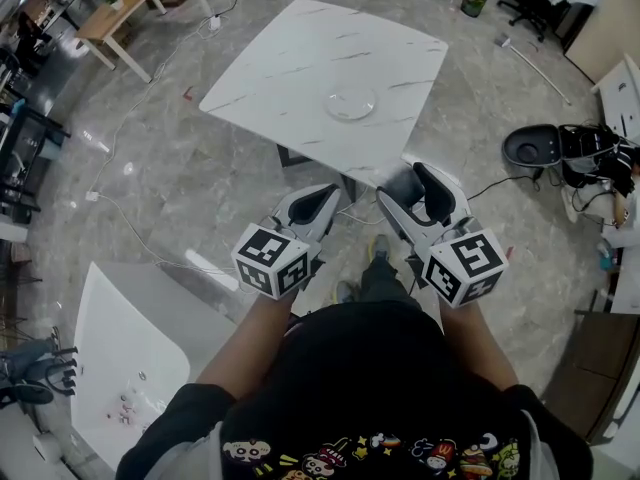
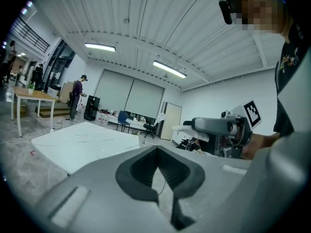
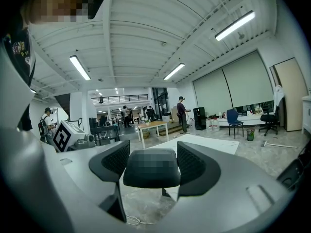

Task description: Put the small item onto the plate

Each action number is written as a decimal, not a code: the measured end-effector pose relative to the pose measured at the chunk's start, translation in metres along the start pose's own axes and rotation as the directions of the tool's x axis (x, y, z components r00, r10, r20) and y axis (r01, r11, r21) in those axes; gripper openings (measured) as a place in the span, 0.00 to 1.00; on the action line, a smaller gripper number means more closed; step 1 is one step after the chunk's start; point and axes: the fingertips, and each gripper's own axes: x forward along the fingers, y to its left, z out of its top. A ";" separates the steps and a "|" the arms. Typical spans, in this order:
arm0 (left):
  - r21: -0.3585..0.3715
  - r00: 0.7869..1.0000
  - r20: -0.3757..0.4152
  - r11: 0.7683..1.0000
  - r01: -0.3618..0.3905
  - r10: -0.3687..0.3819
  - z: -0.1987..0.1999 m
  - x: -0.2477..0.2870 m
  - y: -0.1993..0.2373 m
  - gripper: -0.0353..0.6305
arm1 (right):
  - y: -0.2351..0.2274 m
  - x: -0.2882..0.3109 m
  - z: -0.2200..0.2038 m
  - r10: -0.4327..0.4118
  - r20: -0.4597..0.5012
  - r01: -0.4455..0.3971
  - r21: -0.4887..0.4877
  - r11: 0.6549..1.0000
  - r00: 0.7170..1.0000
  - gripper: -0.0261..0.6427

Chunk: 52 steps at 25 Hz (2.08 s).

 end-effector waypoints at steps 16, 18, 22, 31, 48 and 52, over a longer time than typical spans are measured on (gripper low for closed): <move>-0.032 0.998 -0.054 0.999 -0.018 0.017 -0.001 0.075 0.028 0.06 | -0.069 0.045 -0.006 0.036 -0.045 -0.034 0.047 0.998 0.998 0.53; -0.039 0.998 -0.061 0.999 -0.027 0.024 0.000 0.089 0.036 0.06 | -0.082 0.057 -0.007 0.051 -0.055 -0.048 0.054 0.997 0.997 0.53; -0.056 0.996 -0.077 0.997 -0.055 0.051 0.004 0.114 0.052 0.06 | -0.106 0.081 -0.004 0.086 -0.070 -0.081 0.064 0.995 0.994 0.53; -0.072 0.982 -0.117 0.984 -0.160 0.151 0.005 0.179 0.091 0.06 | -0.176 0.129 -0.006 0.181 -0.092 -0.173 0.088 0.981 0.979 0.53; -0.149 0.967 -0.157 0.963 -0.225 0.201 -0.016 0.217 0.174 0.06 | -0.209 0.236 -0.050 0.266 -0.220 -0.254 0.082 0.964 0.939 0.53; -0.157 0.967 -0.177 0.964 -0.214 0.185 -0.023 0.224 0.199 0.06 | -0.215 0.261 -0.069 0.248 -0.260 -0.232 0.090 0.969 0.933 0.53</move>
